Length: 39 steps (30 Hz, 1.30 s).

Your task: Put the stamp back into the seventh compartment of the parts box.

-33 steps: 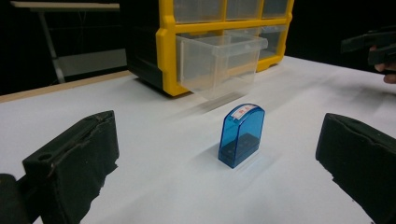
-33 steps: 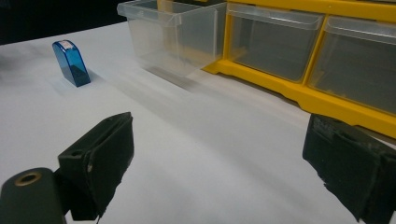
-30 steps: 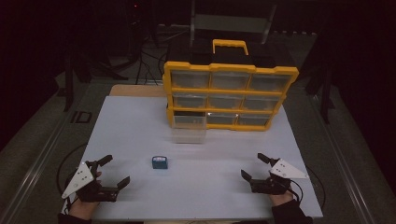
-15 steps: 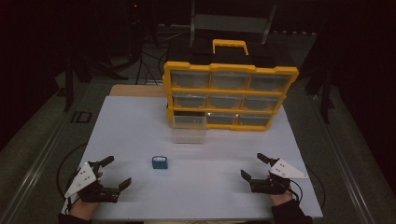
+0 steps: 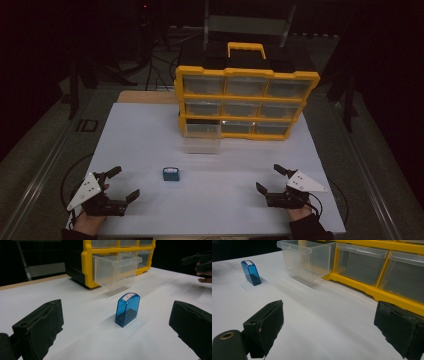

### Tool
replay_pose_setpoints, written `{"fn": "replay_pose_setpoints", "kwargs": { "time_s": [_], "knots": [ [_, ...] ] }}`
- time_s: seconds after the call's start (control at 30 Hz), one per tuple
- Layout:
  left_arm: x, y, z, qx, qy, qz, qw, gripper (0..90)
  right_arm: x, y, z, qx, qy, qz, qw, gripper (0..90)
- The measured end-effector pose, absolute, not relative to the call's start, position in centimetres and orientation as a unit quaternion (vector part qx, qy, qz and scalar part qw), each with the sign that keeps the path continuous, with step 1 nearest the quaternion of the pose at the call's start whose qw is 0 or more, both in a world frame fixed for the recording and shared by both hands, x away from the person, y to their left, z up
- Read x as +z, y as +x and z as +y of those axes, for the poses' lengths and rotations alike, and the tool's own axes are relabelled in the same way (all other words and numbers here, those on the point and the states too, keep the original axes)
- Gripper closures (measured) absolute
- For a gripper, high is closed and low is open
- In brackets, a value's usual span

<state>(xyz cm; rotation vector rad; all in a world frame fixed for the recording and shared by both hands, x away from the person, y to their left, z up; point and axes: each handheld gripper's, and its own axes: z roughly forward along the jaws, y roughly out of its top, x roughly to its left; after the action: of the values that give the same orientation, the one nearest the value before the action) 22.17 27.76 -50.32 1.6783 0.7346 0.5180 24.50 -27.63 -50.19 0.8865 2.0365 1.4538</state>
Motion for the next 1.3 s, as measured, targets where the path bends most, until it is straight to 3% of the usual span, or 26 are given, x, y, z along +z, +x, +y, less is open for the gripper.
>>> {"fn": "replay_pose_setpoints", "kwargs": {
  "time_s": [0.9, 1.3],
  "knots": [
    [-41.8, 25.1, 28.2, 0.212, 0.713, 0.251, 0.619, 0.2, -50.2, 24.5, -27.7, 0.536, 0.329, 0.741, 0.236, 8.8],
    [-40.0, 26.3, 27.6, 0.179, 0.71, 0.23, 0.641, 0.2, -50.2, 24.6, -27.7, 0.537, 0.328, 0.741, 0.234, 8.8]
  ]
}}
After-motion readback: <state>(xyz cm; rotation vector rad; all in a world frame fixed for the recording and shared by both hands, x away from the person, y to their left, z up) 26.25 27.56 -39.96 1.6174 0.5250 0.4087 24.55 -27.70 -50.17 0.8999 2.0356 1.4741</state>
